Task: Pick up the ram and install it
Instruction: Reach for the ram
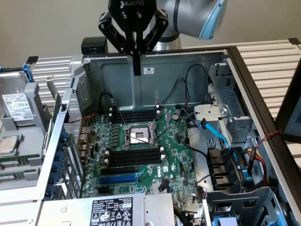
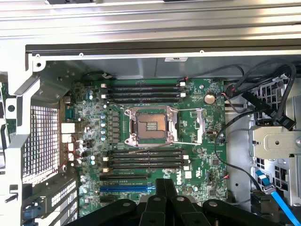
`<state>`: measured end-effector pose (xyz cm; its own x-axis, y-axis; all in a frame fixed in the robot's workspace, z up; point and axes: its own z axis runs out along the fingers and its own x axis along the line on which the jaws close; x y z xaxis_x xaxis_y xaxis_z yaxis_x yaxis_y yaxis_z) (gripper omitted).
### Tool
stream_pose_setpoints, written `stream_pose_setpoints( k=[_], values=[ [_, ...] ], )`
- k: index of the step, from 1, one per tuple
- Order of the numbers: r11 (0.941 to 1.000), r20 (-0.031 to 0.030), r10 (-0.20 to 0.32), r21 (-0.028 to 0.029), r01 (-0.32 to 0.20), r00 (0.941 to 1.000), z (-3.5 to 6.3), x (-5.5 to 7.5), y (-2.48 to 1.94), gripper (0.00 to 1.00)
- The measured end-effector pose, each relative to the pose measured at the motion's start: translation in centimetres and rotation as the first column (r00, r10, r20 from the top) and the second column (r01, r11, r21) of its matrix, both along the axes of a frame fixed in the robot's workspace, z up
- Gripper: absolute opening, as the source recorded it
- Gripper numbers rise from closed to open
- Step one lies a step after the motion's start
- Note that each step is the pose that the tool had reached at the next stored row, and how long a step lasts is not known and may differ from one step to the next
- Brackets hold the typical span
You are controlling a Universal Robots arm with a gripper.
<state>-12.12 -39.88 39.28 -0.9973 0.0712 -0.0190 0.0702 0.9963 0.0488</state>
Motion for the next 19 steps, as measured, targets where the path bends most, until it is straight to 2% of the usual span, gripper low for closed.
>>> stream_pose_setpoints(
  k=[6,19],
  values=[
    [1.0000,-0.0003,0.000,-0.0005,0.000,1.0000,0.03,-0.3,0.00,0.11],
    [1.0000,0.0005,0.000,0.0000,0.000,1.0000,-0.07,-6.0,0.00,0.11]
  ],
)
